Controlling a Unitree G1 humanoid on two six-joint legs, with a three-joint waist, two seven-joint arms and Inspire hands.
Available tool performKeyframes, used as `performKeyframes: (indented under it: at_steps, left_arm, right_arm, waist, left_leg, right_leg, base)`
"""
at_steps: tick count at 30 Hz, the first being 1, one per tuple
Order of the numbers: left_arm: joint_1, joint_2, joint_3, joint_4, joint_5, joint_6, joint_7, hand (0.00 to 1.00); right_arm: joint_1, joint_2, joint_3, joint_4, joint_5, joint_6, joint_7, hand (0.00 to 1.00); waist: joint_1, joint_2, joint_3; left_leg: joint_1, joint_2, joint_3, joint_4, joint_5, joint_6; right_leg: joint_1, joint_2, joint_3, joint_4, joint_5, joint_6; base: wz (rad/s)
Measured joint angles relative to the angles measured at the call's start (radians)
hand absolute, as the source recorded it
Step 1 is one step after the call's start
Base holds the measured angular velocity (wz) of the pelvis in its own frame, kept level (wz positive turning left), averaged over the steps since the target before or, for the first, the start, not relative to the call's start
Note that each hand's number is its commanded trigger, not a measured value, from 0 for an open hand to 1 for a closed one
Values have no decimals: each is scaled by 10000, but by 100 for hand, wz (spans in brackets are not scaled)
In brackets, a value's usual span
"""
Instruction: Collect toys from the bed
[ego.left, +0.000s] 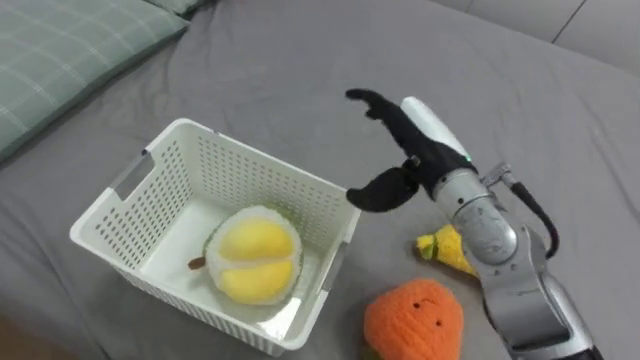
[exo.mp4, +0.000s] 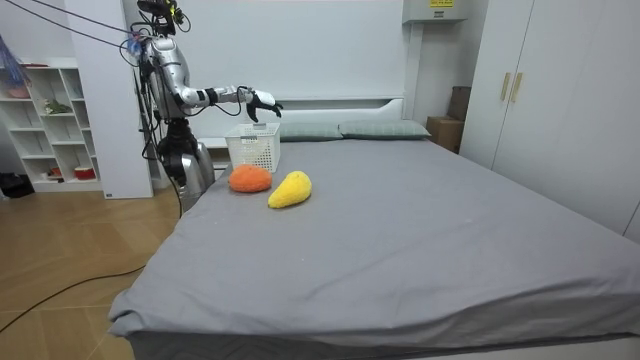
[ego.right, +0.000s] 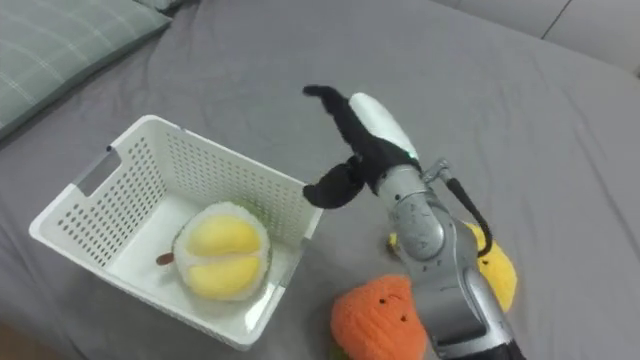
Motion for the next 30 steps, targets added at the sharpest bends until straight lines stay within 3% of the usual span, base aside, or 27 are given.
performKeyframes:
  at_steps: [3,8,10,13,17,22,25,30]
  left_arm:
    - [174,17,324,18,-3,-5,21,0]
    - [654,31,506,-13,-21,90,27,0]
    - [867,36,461,-7,-43,151,157,0]
    - [896,78,467,13,-171,230,174,0]
    - [680,192,459,36,-549,220,184,0]
    - [188,501,-122,181,-623,178,372,0]
    - [-33,517,-126,98,-767,105,357,0]
    - [-299,611,-592,-25,-1153,-119,372,0]
  right_arm:
    - [281,-248,-726,808,-38,-222,-570,0]
    - [551,-404,-1446,2194,173,-102,-1306,0]
    - [523,-621,-1453,3390,607,-156,-1887,0]
    - [193,-706,-1397,4969,1016,-133,-2358,0]
    - [-788,-959,-1353,7211,1666,-135,-2711,0]
    - [-2368,-1578,-1197,10341,2405,-369,-3298,0]
    - [-2849,-1834,-1160,11323,2450,-467,-3597,0]
    - [-3820,-2110,-859,12739,2909,-690,-3909,0]
  waist:
    - [-203,-5,-17]
    - [-235,49,-54]
    - [-237,125,-160]
    - [-192,153,-191]
    - [-205,138,-164]
    - [-106,-30,-1]
    - [-123,-52,14]
    - [41,-44,26]
  left_leg:
    - [16,1,28,7,0,1]
    - [54,11,92,-72,-2,2]
    - [-2,9,85,-46,1,6]
    - [-190,-1,0,63,10,12]
    - [-648,-8,-58,128,135,19]
    - [-1586,-3,-196,120,394,-26]
    - [-2091,-24,-395,246,448,-52]
    - [-2511,-15,-496,389,475,-63]
  right_leg:
    - [49,-6,7,9,3,4]
    - [57,-8,112,34,4,7]
    - [11,-20,95,52,4,7]
    - [-94,-14,65,78,6,4]
    - [-547,-52,-118,235,36,-33]
    - [-1444,-64,-348,270,175,-132]
    - [-1847,-75,-636,272,196,-153]
    - [-2226,-82,-751,309,203,-167]
  base:
    - [-3]
    - [-5]
    - [4]
    - [8]
    - [11]
    - [8]
    - [23]
    - [6]
